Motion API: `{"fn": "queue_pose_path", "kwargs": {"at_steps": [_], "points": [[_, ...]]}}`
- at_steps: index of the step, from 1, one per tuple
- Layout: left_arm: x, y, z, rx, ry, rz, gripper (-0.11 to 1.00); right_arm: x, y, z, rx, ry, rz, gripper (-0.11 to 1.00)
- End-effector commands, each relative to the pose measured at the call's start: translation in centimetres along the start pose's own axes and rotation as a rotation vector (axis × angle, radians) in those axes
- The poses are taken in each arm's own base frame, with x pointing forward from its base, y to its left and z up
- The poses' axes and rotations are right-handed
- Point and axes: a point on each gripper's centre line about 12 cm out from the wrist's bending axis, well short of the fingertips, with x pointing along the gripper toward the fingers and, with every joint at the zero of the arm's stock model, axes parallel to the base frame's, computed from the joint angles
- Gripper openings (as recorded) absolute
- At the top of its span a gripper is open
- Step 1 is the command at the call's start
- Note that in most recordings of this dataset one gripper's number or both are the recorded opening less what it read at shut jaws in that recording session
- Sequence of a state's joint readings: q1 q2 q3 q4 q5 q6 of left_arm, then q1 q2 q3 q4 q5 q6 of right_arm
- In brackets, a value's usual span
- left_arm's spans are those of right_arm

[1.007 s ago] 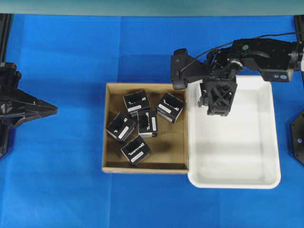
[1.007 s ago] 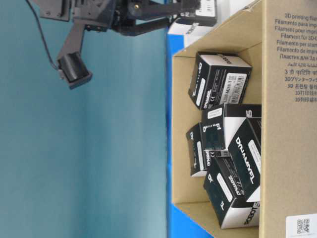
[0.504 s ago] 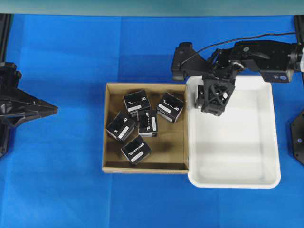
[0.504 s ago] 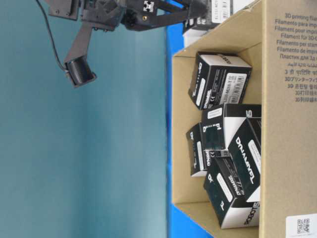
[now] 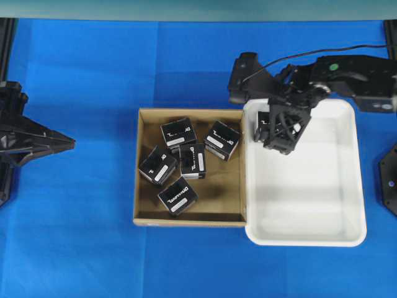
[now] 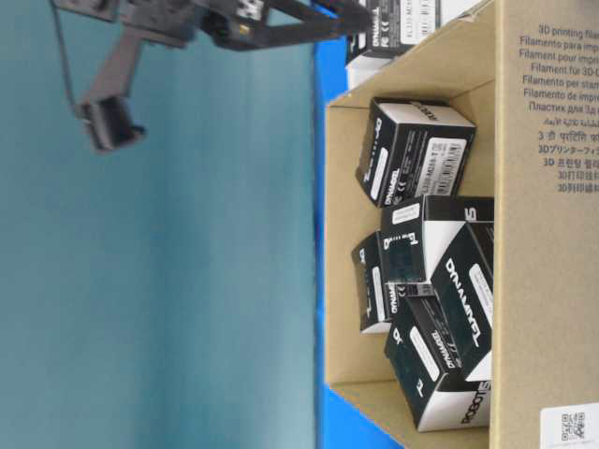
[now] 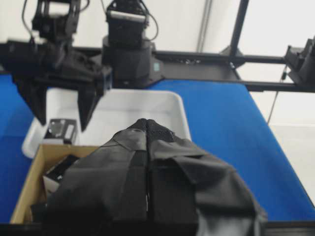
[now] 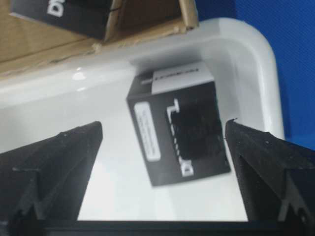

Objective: Pick a box that is randomly placed inside the cardboard box.
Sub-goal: 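Lower the held box into the white tray's upper corner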

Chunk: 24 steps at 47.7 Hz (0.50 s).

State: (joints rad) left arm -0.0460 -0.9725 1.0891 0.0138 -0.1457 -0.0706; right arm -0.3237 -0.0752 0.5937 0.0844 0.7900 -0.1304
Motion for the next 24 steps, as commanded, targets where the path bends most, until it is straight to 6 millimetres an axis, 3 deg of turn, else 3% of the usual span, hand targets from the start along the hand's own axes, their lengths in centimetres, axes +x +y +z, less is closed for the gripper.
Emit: {"fn": "queue_pose_path", "kwargs": {"at_steps": [1,12,24], "points": [[0.2,-0.1,1.0,0.003,-0.026,-0.002,-0.07,-2.4,0.4,0.8,-0.006,-0.075,0.001,0.99],[0.2,-0.1,1.0,0.003,-0.026,-0.002,-0.07,-9.0,0.9,0.6,0.013,-0.293,-0.008,0.99],[0.2,-0.1,1.0,0.001,-0.024,-0.003,-0.07,-11.5,1.8,-0.9,0.033,-0.464,0.001,0.99]]}}
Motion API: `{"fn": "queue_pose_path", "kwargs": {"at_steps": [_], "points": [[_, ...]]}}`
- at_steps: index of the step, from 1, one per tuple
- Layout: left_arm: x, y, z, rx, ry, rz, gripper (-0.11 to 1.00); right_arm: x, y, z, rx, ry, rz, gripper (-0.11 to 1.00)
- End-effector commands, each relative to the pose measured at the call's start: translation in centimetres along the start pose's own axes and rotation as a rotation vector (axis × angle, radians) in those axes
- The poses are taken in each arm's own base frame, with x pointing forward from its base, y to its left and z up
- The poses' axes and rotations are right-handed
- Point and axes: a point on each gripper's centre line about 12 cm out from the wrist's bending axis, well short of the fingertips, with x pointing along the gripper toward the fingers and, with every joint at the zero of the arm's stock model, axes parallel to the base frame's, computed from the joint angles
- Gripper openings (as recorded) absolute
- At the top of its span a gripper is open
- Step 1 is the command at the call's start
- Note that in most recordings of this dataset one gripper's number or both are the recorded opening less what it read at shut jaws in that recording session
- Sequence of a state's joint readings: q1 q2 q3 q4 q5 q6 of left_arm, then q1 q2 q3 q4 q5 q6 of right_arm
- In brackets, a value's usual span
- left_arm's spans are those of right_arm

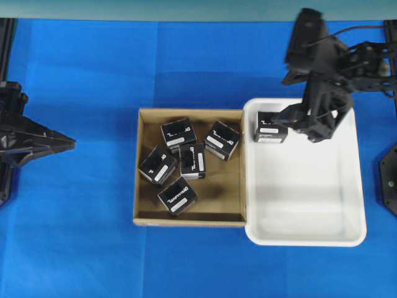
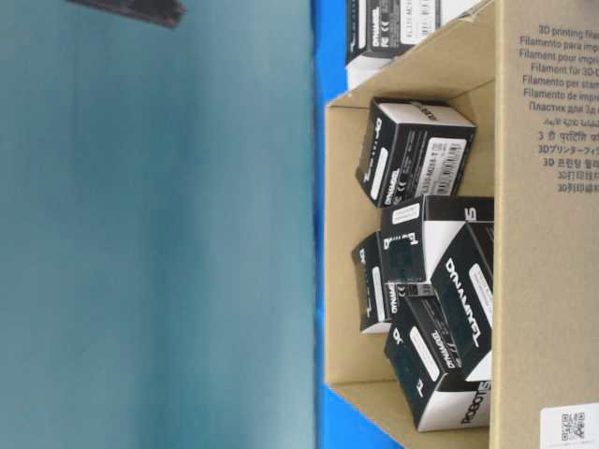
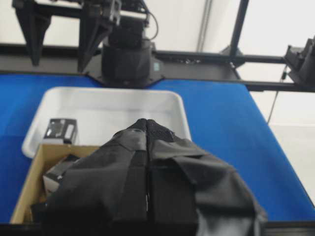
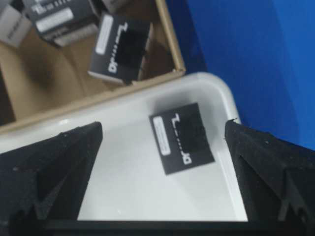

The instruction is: Pick a box that is randomly placed inside the cardboard box.

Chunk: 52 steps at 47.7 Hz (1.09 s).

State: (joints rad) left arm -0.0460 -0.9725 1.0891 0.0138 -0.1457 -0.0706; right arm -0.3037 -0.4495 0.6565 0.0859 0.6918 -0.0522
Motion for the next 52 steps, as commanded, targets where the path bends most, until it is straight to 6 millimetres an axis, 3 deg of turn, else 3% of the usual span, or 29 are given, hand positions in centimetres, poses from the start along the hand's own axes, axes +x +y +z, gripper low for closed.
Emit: {"fn": "queue_pose_path", "kwargs": {"at_steps": [1,22,52], "points": [[0.2,-0.1,1.0,0.000,-0.024,-0.003,-0.07,-0.8,0.7,0.2,-0.007,-0.068,0.015,0.99],[0.2,-0.1,0.5,0.002,0.012,-0.001,-0.07,-4.0,5.0,0.8,-0.090,-0.450,0.136,0.99],[0.3,-0.1,0.4,-0.037,0.019,-0.003,-0.07,-6.4,7.0,-2.3,-0.146,-0.591,0.236,0.99]]}}
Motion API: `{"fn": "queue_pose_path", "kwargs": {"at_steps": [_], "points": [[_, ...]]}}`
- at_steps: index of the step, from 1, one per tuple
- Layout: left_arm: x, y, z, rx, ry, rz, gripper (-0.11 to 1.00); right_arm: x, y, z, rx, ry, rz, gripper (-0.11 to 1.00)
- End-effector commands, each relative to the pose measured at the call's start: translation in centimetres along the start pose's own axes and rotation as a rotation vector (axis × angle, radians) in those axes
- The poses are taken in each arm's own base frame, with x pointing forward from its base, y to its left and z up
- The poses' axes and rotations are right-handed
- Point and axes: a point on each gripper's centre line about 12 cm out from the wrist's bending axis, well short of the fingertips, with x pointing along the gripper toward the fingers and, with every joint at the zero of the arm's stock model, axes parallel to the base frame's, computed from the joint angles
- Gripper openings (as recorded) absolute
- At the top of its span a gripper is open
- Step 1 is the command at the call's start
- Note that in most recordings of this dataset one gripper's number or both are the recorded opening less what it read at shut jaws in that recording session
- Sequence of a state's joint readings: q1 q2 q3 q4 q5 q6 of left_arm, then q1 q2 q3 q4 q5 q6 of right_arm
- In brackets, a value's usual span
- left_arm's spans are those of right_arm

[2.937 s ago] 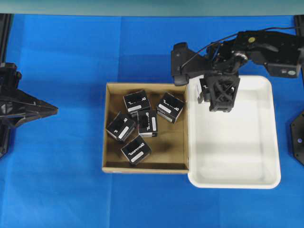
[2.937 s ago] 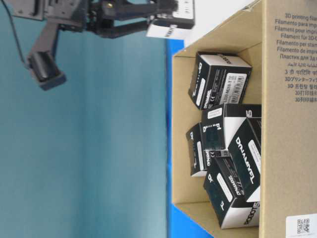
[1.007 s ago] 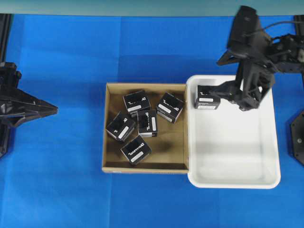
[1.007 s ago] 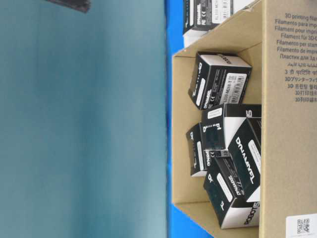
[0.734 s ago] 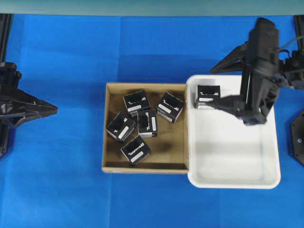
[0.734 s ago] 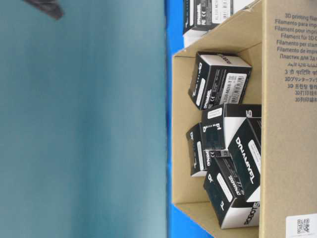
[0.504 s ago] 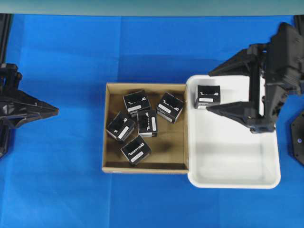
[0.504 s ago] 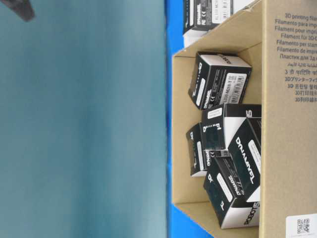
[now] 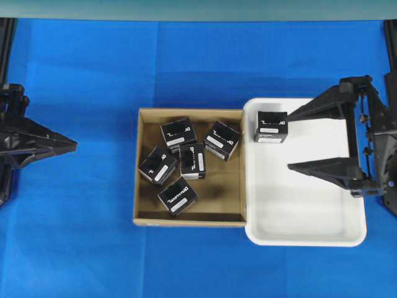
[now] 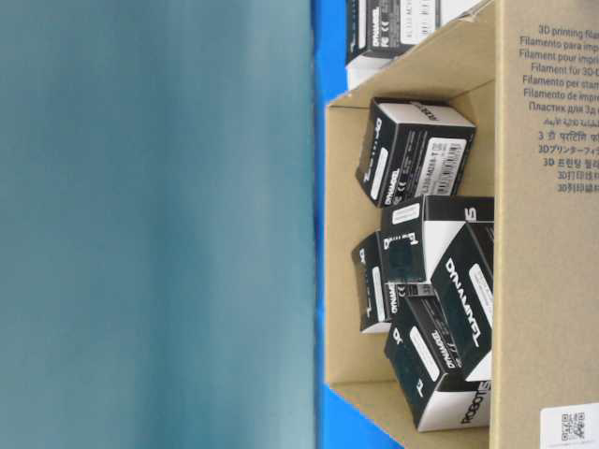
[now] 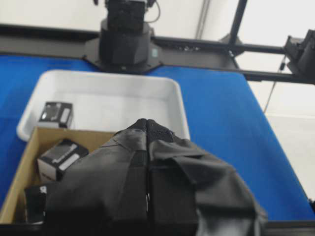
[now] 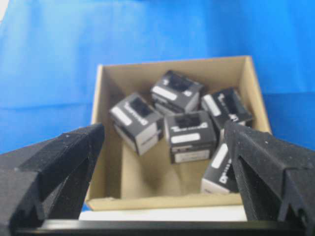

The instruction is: Pick a box that is randomly placed inside the cardboard box.

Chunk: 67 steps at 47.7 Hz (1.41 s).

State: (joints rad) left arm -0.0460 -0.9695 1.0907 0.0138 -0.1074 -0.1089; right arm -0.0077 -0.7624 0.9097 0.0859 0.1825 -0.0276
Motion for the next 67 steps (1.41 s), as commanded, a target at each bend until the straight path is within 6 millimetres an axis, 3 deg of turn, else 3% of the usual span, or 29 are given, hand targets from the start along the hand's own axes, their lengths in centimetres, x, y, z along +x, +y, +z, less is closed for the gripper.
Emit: {"fn": "queue_pose_path", "kwargs": {"at_steps": [1,23,47,67], "points": [[0.2,-0.2,1.0,-0.002,-0.024,-0.006,-0.07,-0.5,0.1,0.4,0.003,-0.052,0.006,0.99],[0.2,-0.2,0.7,-0.006,-0.013,-0.008,-0.07,-4.1,0.2,-0.3,-0.006,-0.176,0.012,0.99],[0.0,-0.3,0.7,-0.133,-0.016,-0.017,-0.07,-4.3,1.3,-0.4,-0.019,-0.206,0.067,0.99],[-0.1,-0.3,0.6,-0.133,-0.015,-0.015,-0.07,-5.2,1.8,-0.2,-0.020,-0.252,0.097,0.99]]}}
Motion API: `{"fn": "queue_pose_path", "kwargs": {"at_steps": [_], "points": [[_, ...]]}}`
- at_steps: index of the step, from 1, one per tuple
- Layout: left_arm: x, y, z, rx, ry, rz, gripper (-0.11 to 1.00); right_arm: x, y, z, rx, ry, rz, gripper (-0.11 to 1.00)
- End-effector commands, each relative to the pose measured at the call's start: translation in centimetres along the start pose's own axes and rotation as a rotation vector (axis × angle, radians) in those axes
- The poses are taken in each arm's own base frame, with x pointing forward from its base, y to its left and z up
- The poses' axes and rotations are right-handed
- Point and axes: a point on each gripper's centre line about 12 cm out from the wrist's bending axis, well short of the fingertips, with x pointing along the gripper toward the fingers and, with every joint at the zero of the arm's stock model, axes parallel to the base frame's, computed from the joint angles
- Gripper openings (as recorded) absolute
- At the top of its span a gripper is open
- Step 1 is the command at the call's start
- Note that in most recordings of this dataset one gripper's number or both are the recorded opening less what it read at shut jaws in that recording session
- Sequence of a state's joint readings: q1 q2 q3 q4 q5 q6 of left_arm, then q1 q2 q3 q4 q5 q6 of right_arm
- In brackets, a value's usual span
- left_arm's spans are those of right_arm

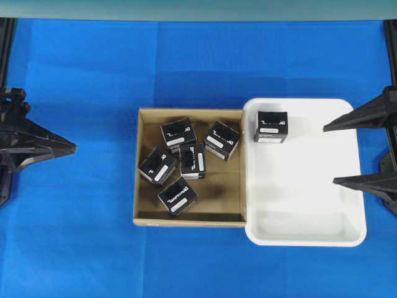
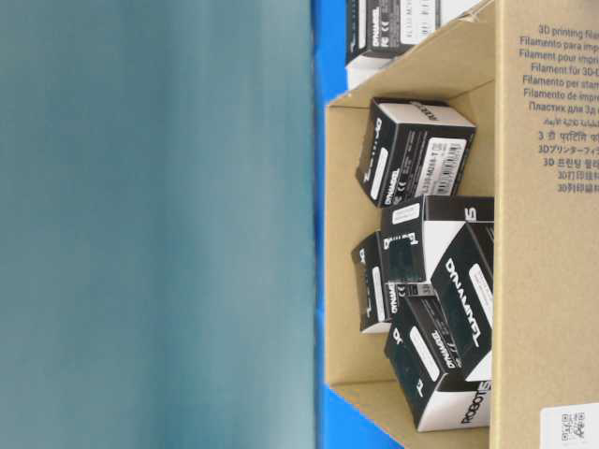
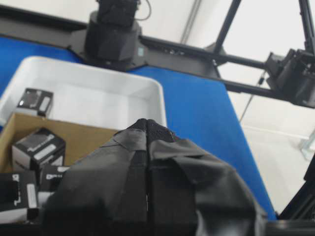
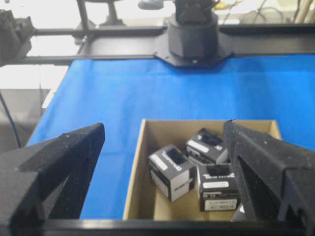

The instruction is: Pick a box that is randomly placed inside the cardboard box.

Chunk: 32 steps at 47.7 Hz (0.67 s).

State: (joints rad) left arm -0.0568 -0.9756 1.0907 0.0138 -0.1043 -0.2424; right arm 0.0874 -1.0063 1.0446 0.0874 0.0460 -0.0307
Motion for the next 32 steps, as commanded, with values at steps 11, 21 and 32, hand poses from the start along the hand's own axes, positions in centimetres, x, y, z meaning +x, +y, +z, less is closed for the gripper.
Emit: {"fn": "queue_pose_path", "kwargs": {"at_steps": [11,21,32], "points": [[0.0,-0.1,0.5,0.000,-0.012,-0.005,-0.07,-0.1,0.0,-0.3,0.001,0.000,0.001,0.99],[0.0,0.0,0.0,-0.002,0.009,0.001,-0.07,0.0,0.0,-0.3,0.001,-0.004,0.002,0.99],[-0.2,0.3,-1.6,-0.001,0.141,0.032,-0.07,-0.2,0.0,-0.3,-0.011,-0.006,0.001,0.99]]}}
